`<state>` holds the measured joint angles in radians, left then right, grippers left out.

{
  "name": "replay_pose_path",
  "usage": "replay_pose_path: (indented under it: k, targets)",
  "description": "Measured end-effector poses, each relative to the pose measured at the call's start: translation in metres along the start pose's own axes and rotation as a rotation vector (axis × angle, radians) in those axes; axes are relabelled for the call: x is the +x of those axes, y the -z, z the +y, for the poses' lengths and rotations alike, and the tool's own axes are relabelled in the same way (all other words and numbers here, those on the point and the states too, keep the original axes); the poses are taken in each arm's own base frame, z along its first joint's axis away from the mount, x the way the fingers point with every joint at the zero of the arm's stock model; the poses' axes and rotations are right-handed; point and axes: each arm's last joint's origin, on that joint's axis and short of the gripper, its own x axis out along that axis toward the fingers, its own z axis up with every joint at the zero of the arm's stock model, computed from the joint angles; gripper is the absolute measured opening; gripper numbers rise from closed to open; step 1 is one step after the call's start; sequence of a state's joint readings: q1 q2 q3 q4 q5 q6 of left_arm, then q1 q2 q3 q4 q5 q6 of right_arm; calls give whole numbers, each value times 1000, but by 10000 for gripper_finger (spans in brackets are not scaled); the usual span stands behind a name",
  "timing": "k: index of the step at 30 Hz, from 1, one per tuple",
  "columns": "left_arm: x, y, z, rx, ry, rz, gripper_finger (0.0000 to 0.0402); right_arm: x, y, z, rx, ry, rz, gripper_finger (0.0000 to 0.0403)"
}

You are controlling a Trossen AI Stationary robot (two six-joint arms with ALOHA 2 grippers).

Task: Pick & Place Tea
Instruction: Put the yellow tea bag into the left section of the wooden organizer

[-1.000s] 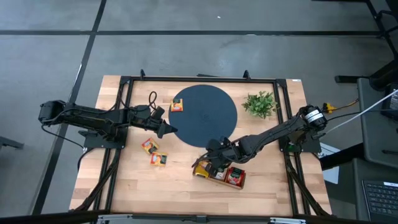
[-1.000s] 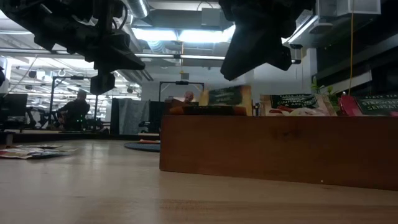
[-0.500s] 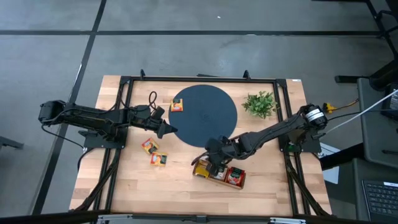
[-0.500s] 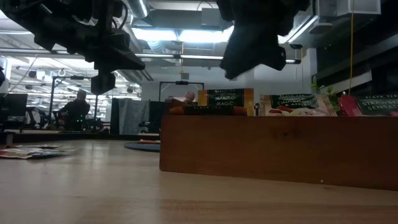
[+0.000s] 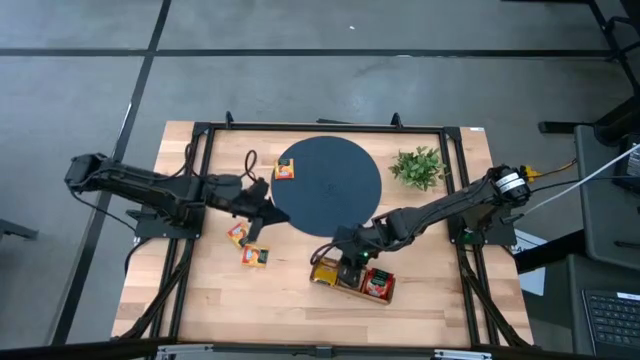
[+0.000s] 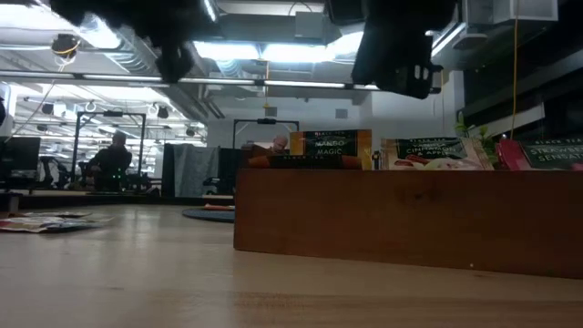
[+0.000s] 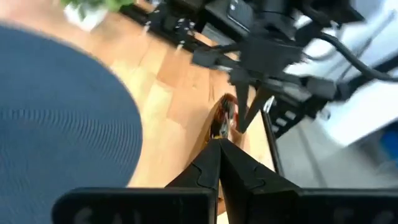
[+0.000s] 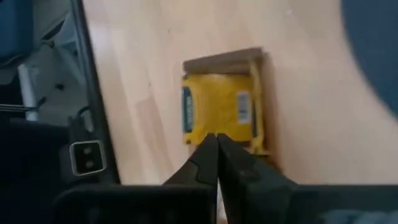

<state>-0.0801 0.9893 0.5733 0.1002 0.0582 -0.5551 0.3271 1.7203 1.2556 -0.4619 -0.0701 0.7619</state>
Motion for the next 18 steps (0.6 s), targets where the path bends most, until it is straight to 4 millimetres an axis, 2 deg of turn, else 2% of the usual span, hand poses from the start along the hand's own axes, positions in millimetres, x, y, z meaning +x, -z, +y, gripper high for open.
replay_pose_path:
  k: [7,11,15,18]
  targets:
    - [19,-5,-45,263,70,97,3,-4,6,4,38,-82,105,6]
    - [39,5,-61,316,72,163,3,-8,11,1,45,-49,150,4]
    - [60,18,-76,343,59,221,3,-21,11,4,81,-59,140,4]
    - [76,29,-87,371,46,260,3,-42,12,10,117,-98,107,3]
